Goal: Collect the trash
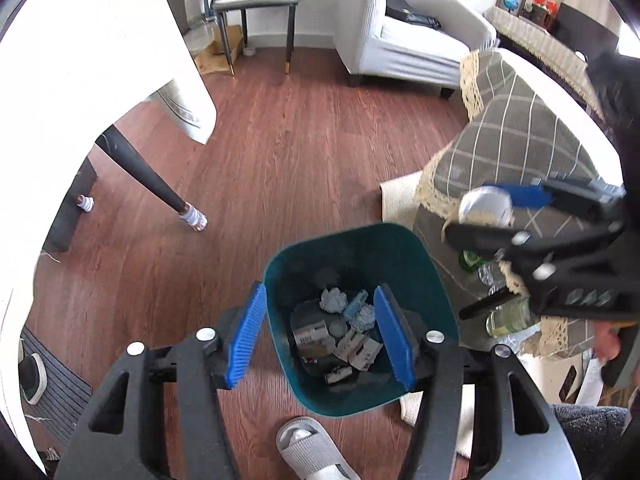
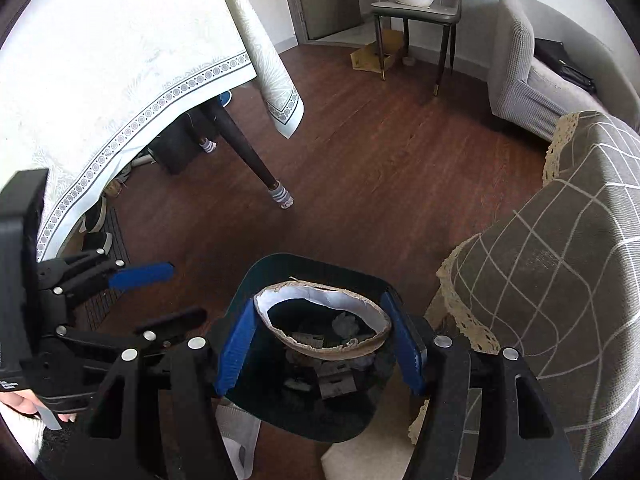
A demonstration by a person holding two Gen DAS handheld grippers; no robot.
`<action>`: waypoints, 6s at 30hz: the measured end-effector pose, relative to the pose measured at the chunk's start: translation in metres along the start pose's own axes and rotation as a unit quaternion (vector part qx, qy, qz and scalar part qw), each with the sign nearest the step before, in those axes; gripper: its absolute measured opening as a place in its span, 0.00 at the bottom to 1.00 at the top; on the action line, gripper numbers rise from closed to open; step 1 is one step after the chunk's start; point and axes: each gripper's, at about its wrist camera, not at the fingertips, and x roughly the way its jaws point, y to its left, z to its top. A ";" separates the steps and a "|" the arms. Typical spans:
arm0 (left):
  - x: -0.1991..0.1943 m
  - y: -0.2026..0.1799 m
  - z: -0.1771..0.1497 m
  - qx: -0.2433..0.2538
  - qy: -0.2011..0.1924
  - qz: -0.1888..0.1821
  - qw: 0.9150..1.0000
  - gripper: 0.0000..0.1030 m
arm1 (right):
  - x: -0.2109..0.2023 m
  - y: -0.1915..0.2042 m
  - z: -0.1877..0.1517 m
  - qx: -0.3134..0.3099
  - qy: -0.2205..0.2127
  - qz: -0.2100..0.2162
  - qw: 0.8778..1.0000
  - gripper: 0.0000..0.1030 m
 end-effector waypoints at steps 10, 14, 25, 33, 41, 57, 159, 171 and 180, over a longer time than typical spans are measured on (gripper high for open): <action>-0.041 0.004 0.019 -0.018 -0.056 -0.016 0.998 0.64 | 0.030 0.009 -0.011 -0.014 0.041 -0.003 0.999 0.62; -0.056 0.002 0.026 -0.018 -0.075 -0.027 0.997 0.56 | 0.041 0.013 -0.018 -0.024 0.056 -0.004 0.998 0.62; -0.077 -0.001 0.040 -0.017 -0.105 -0.034 0.994 0.45 | 0.052 0.016 -0.034 -0.047 0.084 -0.021 0.995 0.69; -0.099 -0.006 0.051 -0.019 -0.137 -0.036 0.990 0.45 | 0.028 0.021 -0.036 -0.075 0.065 -0.026 0.995 0.67; -0.136 -0.015 0.053 -0.010 -0.187 -0.048 0.981 0.67 | -0.036 0.019 -0.030 -0.072 -0.011 -0.025 0.997 0.63; -0.184 -0.062 -0.030 -0.012 -0.198 0.022 0.980 0.95 | -0.197 -0.028 -0.101 0.051 -0.163 -0.092 0.981 0.91; -0.148 -0.096 -0.062 -0.006 -0.156 0.051 0.986 0.96 | -0.257 -0.079 -0.192 0.037 -0.194 -0.111 0.974 0.97; -0.147 -0.097 -0.063 -0.005 -0.156 0.050 0.986 0.96 | -0.257 -0.079 -0.192 0.037 -0.194 -0.111 0.974 0.97; -0.145 -0.094 -0.064 -0.003 -0.154 0.047 0.987 0.96 | -0.257 -0.079 -0.192 0.037 -0.194 -0.111 0.974 0.97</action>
